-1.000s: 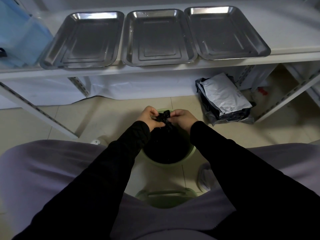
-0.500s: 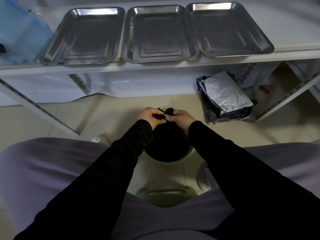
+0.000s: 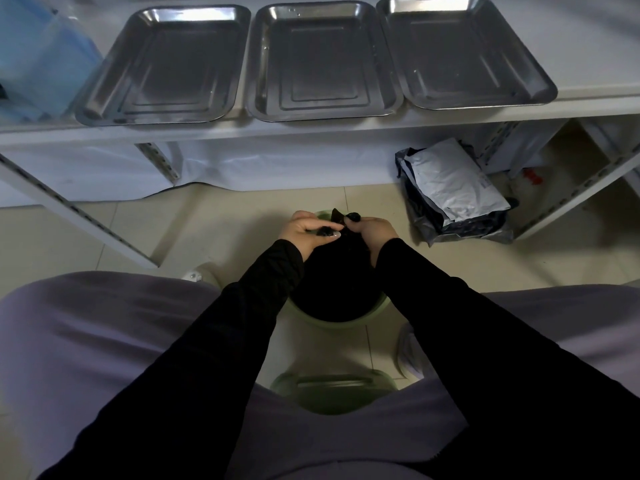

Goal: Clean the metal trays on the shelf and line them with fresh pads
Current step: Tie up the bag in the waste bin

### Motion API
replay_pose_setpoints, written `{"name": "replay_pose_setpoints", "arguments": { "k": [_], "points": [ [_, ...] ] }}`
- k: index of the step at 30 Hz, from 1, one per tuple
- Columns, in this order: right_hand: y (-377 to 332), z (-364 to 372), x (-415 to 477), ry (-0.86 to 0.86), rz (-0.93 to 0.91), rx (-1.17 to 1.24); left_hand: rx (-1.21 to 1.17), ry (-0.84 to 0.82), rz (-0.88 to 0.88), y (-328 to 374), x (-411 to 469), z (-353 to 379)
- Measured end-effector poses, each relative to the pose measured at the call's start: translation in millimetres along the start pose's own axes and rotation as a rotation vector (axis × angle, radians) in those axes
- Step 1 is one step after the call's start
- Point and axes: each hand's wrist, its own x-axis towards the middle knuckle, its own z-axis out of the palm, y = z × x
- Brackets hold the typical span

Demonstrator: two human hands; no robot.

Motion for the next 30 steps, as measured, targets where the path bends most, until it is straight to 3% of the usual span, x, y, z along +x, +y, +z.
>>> {"name": "replay_pose_setpoints", "arguments": {
  "k": [8,12,15,20,30],
  "points": [
    [0.4,6.1,7.5,0.135,-0.039,-0.057,-0.046,-0.163,-0.185,-2.6,-2.7,-3.4],
    [5.9,2.3,6.1,0.201,-0.065,-0.014,0.107,-0.200,-0.295,-3.3,-2.3,-2.3],
    [5.9,-1.6,6.6,0.232,-0.076,0.019,0.162,-0.180,-0.381,-2.0,-2.6,-1.6],
    [7.1,-2.9,7.1,0.218,0.003,0.146,0.061,-0.122,-0.491,-2.5,-3.7,-3.4],
    [1.9,-1.4,6.5,0.189,0.132,0.303,0.018,-0.050,-0.592,-2.1,-0.8,-8.3]
  ]
}}
